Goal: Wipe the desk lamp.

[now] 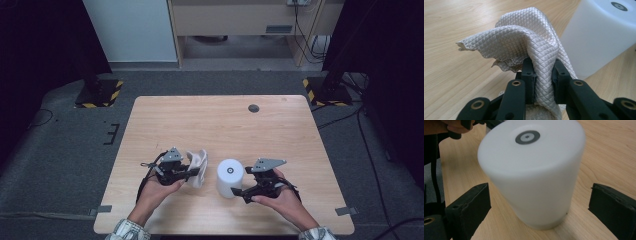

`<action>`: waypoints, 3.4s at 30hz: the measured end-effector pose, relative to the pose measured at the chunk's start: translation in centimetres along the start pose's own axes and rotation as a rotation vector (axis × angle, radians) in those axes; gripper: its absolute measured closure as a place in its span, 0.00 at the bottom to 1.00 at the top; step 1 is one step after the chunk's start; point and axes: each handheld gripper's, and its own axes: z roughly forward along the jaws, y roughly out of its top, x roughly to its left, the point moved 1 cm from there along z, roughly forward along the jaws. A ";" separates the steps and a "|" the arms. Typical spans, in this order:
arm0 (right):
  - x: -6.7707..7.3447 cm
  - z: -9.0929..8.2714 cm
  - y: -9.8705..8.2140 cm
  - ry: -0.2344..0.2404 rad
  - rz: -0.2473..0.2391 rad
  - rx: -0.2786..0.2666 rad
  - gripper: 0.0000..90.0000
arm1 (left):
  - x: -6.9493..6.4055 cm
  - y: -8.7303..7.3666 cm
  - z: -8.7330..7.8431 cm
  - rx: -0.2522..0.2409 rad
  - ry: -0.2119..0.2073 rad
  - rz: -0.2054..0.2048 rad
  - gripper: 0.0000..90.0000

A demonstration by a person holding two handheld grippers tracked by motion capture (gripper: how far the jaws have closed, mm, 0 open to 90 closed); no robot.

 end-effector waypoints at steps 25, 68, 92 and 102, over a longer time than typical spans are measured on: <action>-5.5 -4.2 -3.6 -0.224 0.165 -0.029 0.07 | 5.2 2.8 -0.3 0.038 0.193 -0.049 0.83; -9.8 -5.3 -4.8 -0.568 0.205 -0.027 0.06 | 6.5 -4.9 -3.7 0.062 0.444 -0.137 0.07; -12.9 -4.1 -6.3 -0.568 0.355 0.083 0.05 | 7.6 -7.4 -2.4 0.154 0.427 -0.183 0.05; -11.8 -3.0 -6.5 -0.604 0.263 0.109 0.03 | 7.3 -8.0 -1.9 0.111 0.447 -0.145 0.00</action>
